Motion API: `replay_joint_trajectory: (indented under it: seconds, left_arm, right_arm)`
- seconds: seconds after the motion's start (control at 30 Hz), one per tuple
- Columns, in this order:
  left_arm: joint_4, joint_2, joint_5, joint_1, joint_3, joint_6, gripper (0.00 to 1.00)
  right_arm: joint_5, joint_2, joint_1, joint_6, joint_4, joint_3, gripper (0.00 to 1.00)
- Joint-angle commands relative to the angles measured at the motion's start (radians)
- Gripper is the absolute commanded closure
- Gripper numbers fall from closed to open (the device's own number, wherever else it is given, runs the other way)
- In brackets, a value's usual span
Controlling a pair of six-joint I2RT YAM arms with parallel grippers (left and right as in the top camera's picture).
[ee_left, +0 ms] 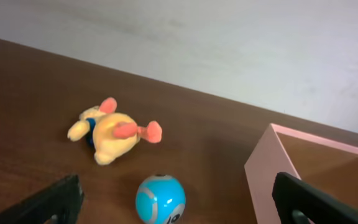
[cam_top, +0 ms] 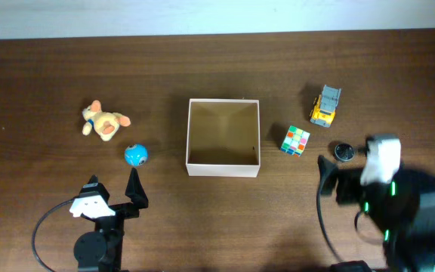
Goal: Pack container
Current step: 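Move the right gripper over the Rubik's cube and lower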
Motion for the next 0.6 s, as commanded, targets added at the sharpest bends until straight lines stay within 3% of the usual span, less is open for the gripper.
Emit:
replay_joint_trajectory:
  seconds: [0.0, 0.13, 0.27, 0.3, 0.33, 0.57]
  left_arm:
    - [0.002, -0.008, 0.014, 0.005, -0.006, 0.016, 0.01]
    - [0.002, -0.008, 0.014, 0.005, -0.006, 0.016, 0.01]
    - [0.002, -0.008, 0.014, 0.005, -0.006, 0.016, 0.01]
    - [0.002, -0.008, 0.014, 0.005, -0.006, 0.016, 0.01]
    - [0.002, -0.008, 0.014, 0.005, -0.006, 0.016, 0.01]
    - [0.002, -0.008, 0.014, 0.005, -0.006, 0.016, 0.01]
  right_arm:
    - [-0.105, 0.298, -0.003, 0.015, -0.146, 0.257, 0.01]
    - [-0.212, 0.519, -0.003, 0.015, -0.198, 0.389, 0.01]
    - [-0.288, 0.692, -0.003, -0.024, -0.215, 0.407, 0.01]
    - [-0.288, 0.732, -0.004, -0.022, -0.216, 0.407, 0.11]
    - [-0.288, 0.766, -0.004, -0.008, -0.216, 0.407, 0.15]
    - [-0.085, 0.897, -0.002, 0.198, -0.188, 0.406, 0.11]
